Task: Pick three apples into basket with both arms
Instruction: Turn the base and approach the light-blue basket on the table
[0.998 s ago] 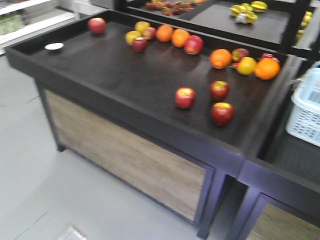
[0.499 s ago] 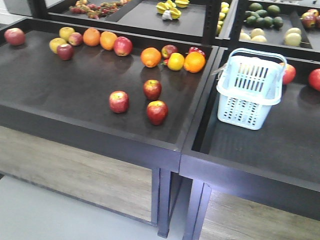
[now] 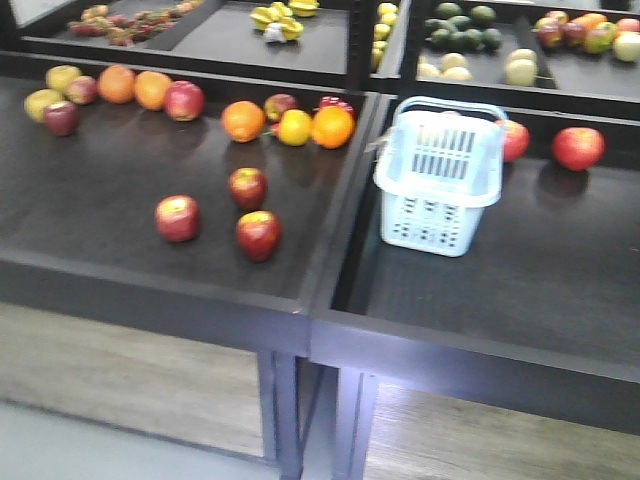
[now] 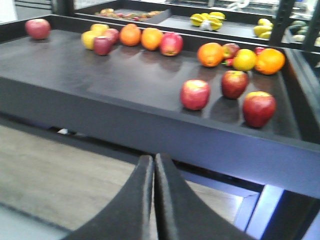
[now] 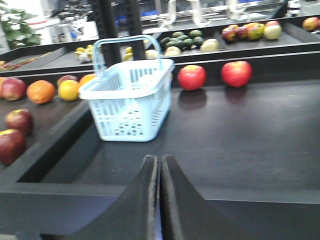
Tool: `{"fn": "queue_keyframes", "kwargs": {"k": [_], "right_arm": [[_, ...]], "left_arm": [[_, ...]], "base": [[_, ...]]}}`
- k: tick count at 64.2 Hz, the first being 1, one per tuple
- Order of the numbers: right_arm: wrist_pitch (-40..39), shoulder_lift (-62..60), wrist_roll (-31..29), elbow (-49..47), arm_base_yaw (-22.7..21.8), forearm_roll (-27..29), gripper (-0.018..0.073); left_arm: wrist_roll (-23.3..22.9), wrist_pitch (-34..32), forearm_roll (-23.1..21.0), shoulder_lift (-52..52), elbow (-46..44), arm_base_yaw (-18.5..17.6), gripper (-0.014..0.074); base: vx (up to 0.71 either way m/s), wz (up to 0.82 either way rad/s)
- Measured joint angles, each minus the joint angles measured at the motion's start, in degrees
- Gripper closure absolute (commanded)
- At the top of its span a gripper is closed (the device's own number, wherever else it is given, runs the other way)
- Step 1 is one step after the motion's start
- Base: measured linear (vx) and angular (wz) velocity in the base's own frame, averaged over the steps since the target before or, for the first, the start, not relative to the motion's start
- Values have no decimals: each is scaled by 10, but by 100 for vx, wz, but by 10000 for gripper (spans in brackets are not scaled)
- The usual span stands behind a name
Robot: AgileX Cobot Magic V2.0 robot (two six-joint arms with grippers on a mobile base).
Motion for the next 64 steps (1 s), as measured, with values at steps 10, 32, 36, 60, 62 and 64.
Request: {"fn": "queue_keyframes", "kwargs": {"k": [10, 32, 36, 60, 62, 64], "right_arm": [[0, 0, 0, 0, 0, 0, 561], [0, 0, 0, 0, 0, 0, 561], [0, 0, 0, 0, 0, 0, 561], [0, 0, 0, 0, 0, 0, 561], [0, 0, 0, 0, 0, 0, 561], [0, 0, 0, 0, 0, 0, 561]], "left_arm": [[0, 0, 0, 0, 0, 0, 603], [0, 0, 0, 0, 0, 0, 603], [0, 0, 0, 0, 0, 0, 603], [0, 0, 0, 0, 0, 0, 603], [0, 0, 0, 0, 0, 0, 603], [0, 0, 0, 0, 0, 0, 603]], "base": [[8, -35], [7, -19], [6, -9], [8, -8], [12, -2], [12, -1]]}}
